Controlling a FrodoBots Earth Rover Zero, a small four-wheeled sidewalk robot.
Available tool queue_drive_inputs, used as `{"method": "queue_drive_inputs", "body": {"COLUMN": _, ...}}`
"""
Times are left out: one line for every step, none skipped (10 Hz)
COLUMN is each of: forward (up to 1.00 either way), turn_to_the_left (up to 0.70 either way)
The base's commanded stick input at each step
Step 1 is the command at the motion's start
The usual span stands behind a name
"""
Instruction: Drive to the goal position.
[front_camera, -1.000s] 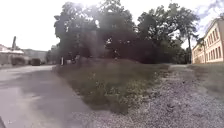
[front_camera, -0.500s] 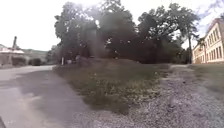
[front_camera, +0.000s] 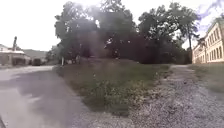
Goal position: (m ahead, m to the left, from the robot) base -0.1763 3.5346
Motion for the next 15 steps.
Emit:
{"method": "queue_drive_inputs", "body": {"forward": 0.0, "turn_to_the_left": 0.45}}
{"method": "queue_drive_inputs", "body": {"forward": 0.0, "turn_to_the_left": 0.45}}
{"method": "queue_drive_inputs", "body": {"forward": 0.0, "turn_to_the_left": 0.45}}
{"method": "queue_drive_inputs", "body": {"forward": 0.0, "turn_to_the_left": 0.45}}
{"method": "queue_drive_inputs", "body": {"forward": 0.0, "turn_to_the_left": 0.45}}
{"method": "queue_drive_inputs", "body": {"forward": 0.0, "turn_to_the_left": 0.45}}
{"method": "queue_drive_inputs", "body": {"forward": 0.16, "turn_to_the_left": 0.41}}
{"method": "queue_drive_inputs", "body": {"forward": 0.7, "turn_to_the_left": 0.27}}
{"method": "queue_drive_inputs", "body": {"forward": 0.7, "turn_to_the_left": 0.27}}
{"method": "queue_drive_inputs", "body": {"forward": 0.7, "turn_to_the_left": 0.27}}
{"method": "queue_drive_inputs", "body": {"forward": 0.7, "turn_to_the_left": 0.27}}
{"method": "queue_drive_inputs", "body": {"forward": 0.7, "turn_to_the_left": 0.27}}
{"method": "queue_drive_inputs", "body": {"forward": 0.7, "turn_to_the_left": 0.27}}
{"method": "queue_drive_inputs", "body": {"forward": 0.7, "turn_to_the_left": 0.27}}
{"method": "queue_drive_inputs", "body": {"forward": 0.7, "turn_to_the_left": 0.27}}
